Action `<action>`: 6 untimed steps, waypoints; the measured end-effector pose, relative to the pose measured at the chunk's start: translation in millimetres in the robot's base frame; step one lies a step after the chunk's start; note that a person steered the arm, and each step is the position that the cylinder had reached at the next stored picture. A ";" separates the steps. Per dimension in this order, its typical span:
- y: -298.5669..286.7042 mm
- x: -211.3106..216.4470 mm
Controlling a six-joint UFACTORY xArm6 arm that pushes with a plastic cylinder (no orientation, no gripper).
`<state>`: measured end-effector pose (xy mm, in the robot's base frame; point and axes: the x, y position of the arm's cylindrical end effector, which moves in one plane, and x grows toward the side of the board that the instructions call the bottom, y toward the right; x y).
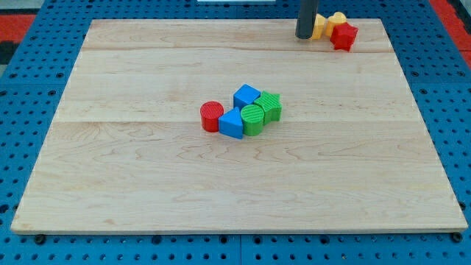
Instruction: Point your arm to the green star
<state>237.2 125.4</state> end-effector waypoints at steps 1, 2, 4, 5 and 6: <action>-6.5 13.9; -10.4 83.7; -27.2 201.9; -73.8 229.3; -108.1 210.4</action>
